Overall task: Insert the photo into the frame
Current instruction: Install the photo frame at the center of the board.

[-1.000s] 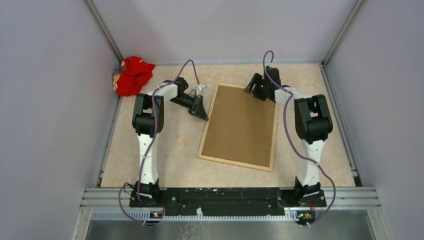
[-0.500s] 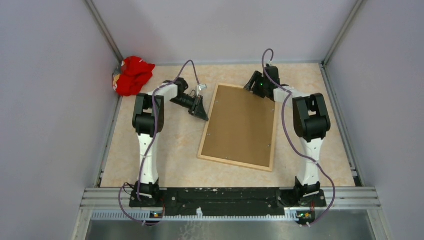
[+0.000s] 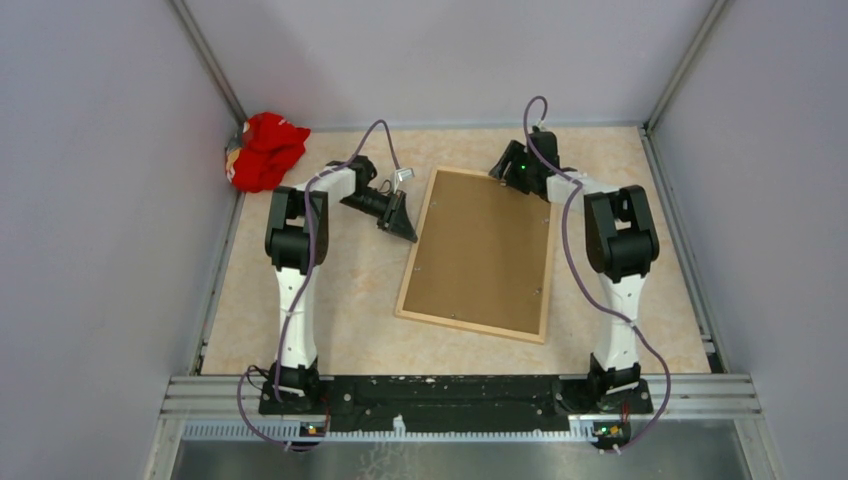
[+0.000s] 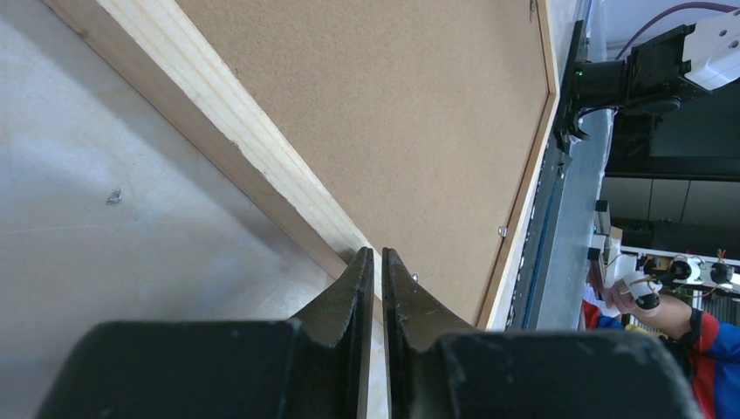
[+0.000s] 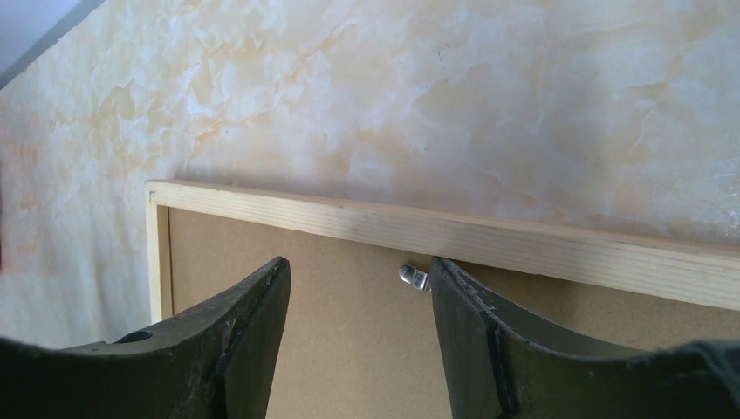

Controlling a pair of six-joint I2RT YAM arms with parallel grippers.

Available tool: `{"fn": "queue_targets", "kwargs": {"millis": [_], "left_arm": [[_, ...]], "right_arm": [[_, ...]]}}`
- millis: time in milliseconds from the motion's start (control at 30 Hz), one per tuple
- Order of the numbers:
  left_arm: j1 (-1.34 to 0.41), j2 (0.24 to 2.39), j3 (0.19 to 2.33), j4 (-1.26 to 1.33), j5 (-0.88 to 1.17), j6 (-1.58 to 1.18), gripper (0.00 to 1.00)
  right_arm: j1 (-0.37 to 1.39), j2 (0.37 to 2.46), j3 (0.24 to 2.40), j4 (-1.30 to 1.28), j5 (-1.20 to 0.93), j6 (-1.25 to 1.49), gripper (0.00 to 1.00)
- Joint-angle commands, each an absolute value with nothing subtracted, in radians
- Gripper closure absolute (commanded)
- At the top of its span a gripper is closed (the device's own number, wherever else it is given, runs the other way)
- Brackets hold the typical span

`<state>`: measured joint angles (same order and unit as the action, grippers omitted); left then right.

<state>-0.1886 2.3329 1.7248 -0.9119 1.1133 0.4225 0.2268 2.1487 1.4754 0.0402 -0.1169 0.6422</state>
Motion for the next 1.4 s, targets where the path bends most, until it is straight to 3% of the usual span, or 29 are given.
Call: {"fn": "queue_targets", "kwargs": {"millis": [0,300,467,667,833,1000,1033,1067,1100,1367], "left_arm": [[-0.199,2.368,1.713,-0.916,1.046,0.472,0.85],[-0.199,2.365,1.716,-0.919,1.045,0.473,0.85],[-0.198,2.361,1.729,-0.929,1.048,0.473,0.85],[-0.187,2.336,1.773,-0.988,1.057,0.528,0.78],[-0.16,2.296,1.824,-1.084,1.066,0.622,0.58],[-0.129,2.23,1.824,-1.134,1.054,0.669,0.52],[-0.121,2.215,1.818,-1.142,1.057,0.68,0.44],[-0.112,2.201,1.809,-1.149,1.063,0.691,0.12],[-0.104,2.185,1.802,-1.155,1.066,0.702,0.03],[-0.038,2.017,1.696,-1.17,1.076,0.814,0.01]], "right_arm": [[0.221,2.186,1.513,0.079,-0.116,0.64,0.4],[0.221,2.043,1.444,0.128,-0.075,0.544,0.38],[0.221,1.939,1.355,0.135,-0.067,0.498,0.31],[0.295,1.749,1.175,0.108,-0.238,0.311,0.29],[0.551,1.532,1.038,-0.133,-0.269,0.062,0.32],[0.775,1.398,0.958,-0.326,-0.209,0.026,0.33],[0.805,1.373,0.939,-0.355,-0.207,0.02,0.34],[0.838,1.35,0.924,-0.379,-0.2,0.015,0.35],[0.868,1.329,0.905,-0.399,-0.189,0.007,0.35],[1.028,1.326,0.84,-0.453,-0.13,0.005,0.38]]}}
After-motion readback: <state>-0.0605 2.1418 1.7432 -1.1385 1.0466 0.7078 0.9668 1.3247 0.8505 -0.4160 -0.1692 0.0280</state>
